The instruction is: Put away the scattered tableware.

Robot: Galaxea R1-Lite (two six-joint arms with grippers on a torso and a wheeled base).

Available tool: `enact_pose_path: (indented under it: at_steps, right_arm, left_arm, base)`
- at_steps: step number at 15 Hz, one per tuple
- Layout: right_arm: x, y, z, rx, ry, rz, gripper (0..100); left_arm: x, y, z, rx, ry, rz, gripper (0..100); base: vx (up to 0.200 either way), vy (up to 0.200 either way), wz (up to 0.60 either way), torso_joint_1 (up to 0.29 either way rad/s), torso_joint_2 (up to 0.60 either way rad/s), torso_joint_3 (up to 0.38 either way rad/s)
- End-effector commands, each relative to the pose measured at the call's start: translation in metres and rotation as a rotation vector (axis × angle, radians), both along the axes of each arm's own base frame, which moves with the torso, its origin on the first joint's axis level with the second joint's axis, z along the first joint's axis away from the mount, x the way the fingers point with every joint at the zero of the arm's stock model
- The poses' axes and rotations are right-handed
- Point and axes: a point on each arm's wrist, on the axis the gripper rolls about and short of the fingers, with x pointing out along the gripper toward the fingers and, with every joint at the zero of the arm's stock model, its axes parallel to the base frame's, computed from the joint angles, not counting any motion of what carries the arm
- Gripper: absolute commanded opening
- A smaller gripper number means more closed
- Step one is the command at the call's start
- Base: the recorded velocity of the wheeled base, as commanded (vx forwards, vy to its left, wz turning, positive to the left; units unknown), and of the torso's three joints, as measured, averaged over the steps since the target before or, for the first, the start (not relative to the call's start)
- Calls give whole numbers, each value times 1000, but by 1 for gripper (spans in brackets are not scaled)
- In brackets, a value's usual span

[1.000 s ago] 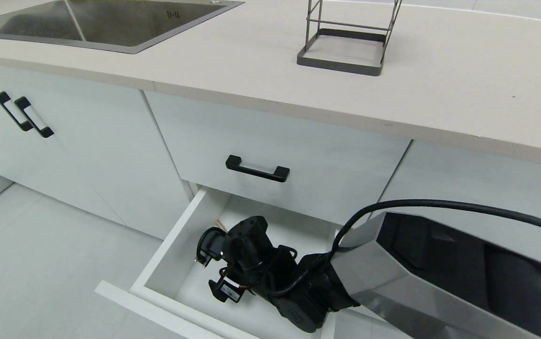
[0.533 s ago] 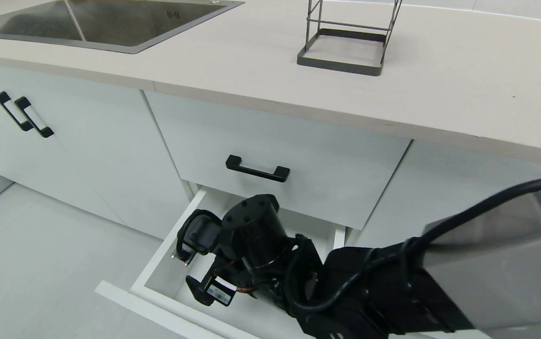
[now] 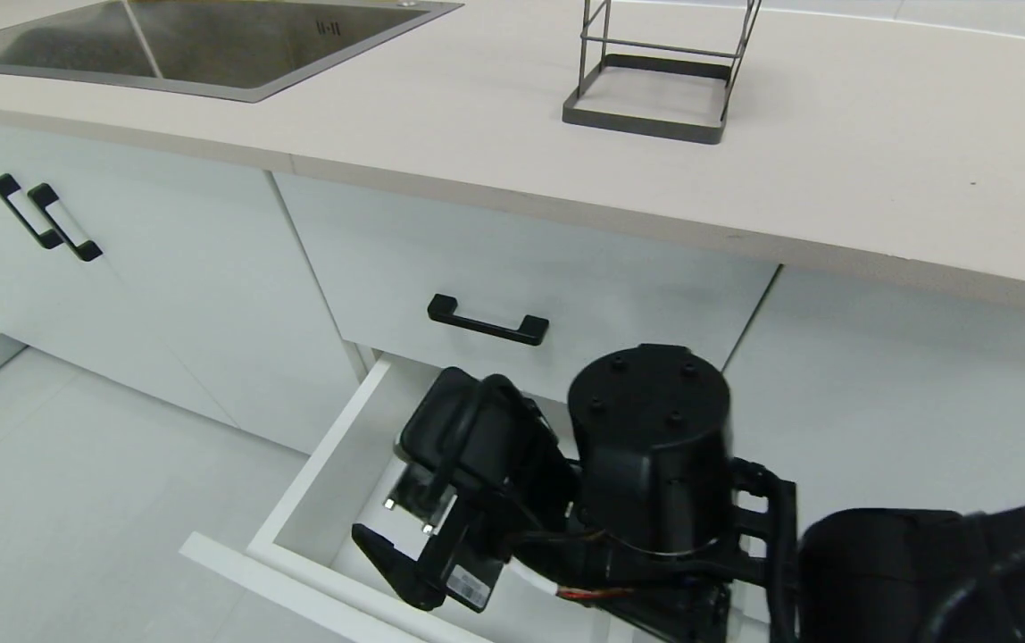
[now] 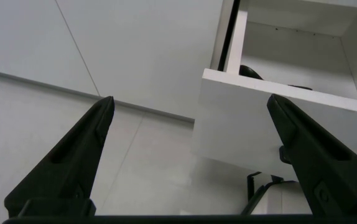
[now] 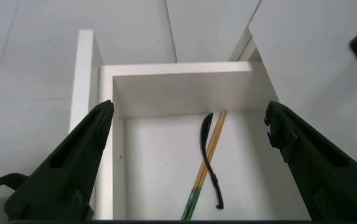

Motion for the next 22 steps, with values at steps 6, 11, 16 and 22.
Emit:
enact_pose_path:
  at_steps: [6,11,16,22]
  right_arm:
    - [-67,-155,18,81,-4,-15,100]
    - [-106,-238,5,141,-14,-66,100]
    - [-150,-301,-12,422,49,-48,100]
    - [-158,-315,-19,434,-149,-539,100]
  left_arm:
    - [0,0,0,0,1,0,100]
    - [0,0,0,0,1,0,100]
    - [0,0,0,0,3,0,100]
    - [0,0,0,0,1,0,100]
  base:
    - [0,0,0,0,0,0]
    - [0,0,0,0,0,0]
    - [0,0,0,0,0,0]
    - [0,0,0,0,0,0]
